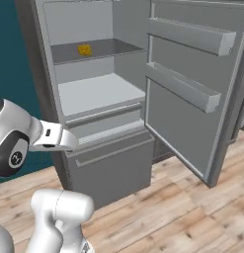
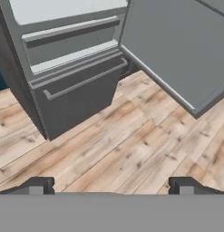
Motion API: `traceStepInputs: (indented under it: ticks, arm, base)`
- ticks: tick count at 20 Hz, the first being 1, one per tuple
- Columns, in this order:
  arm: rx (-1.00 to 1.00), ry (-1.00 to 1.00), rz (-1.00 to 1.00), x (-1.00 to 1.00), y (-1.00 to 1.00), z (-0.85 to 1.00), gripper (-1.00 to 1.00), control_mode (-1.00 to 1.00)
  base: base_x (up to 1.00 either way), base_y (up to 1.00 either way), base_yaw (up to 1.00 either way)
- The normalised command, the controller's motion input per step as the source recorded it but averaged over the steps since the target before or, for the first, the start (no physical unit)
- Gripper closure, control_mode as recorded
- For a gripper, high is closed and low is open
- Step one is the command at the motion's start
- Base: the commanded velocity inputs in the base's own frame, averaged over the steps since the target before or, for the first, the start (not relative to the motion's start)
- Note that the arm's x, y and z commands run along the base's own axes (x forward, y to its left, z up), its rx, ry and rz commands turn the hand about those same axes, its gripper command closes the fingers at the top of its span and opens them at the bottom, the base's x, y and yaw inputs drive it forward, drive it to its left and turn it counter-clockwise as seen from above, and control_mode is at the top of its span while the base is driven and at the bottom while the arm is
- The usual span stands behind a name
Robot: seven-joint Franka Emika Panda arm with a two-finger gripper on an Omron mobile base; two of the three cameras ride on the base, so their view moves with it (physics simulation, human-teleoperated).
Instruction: Take the cheese, chicken drumstick, and squash from the fridge and place them on the plate on the dining counter to create an appetizer plate.
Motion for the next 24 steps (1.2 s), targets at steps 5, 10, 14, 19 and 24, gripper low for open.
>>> traceStepInputs:
  ticks: [5, 10, 14, 19, 24]
  arm:
    - [0.0, 0.0, 0.0, 0.0, 0.0, 0.0, -1.0, 1.0]
    - [0.0, 0.0, 0.0, 0.0, 0.0, 0.0, -1.0, 1.0]
    - [0.0, 0.0, 0.0, 0.0, 0.0, 0.0, -1.0, 1.0]
    - [0.0, 0.0, 0.0, 0.0, 0.0, 0.0, -1.0, 1.0]
    - [0.0, 0.0, 0.0, 0.0, 0.0, 0.0, -1.0, 1.0]
  base:
    - [0.28, -0.63, 0.35]
    - [0.12, -0.69, 0.28]
    - [0.21, -0.5, 0.28]
    - [0.34, -0.37, 0.33]
    - [0.28, -0.47, 0.36]
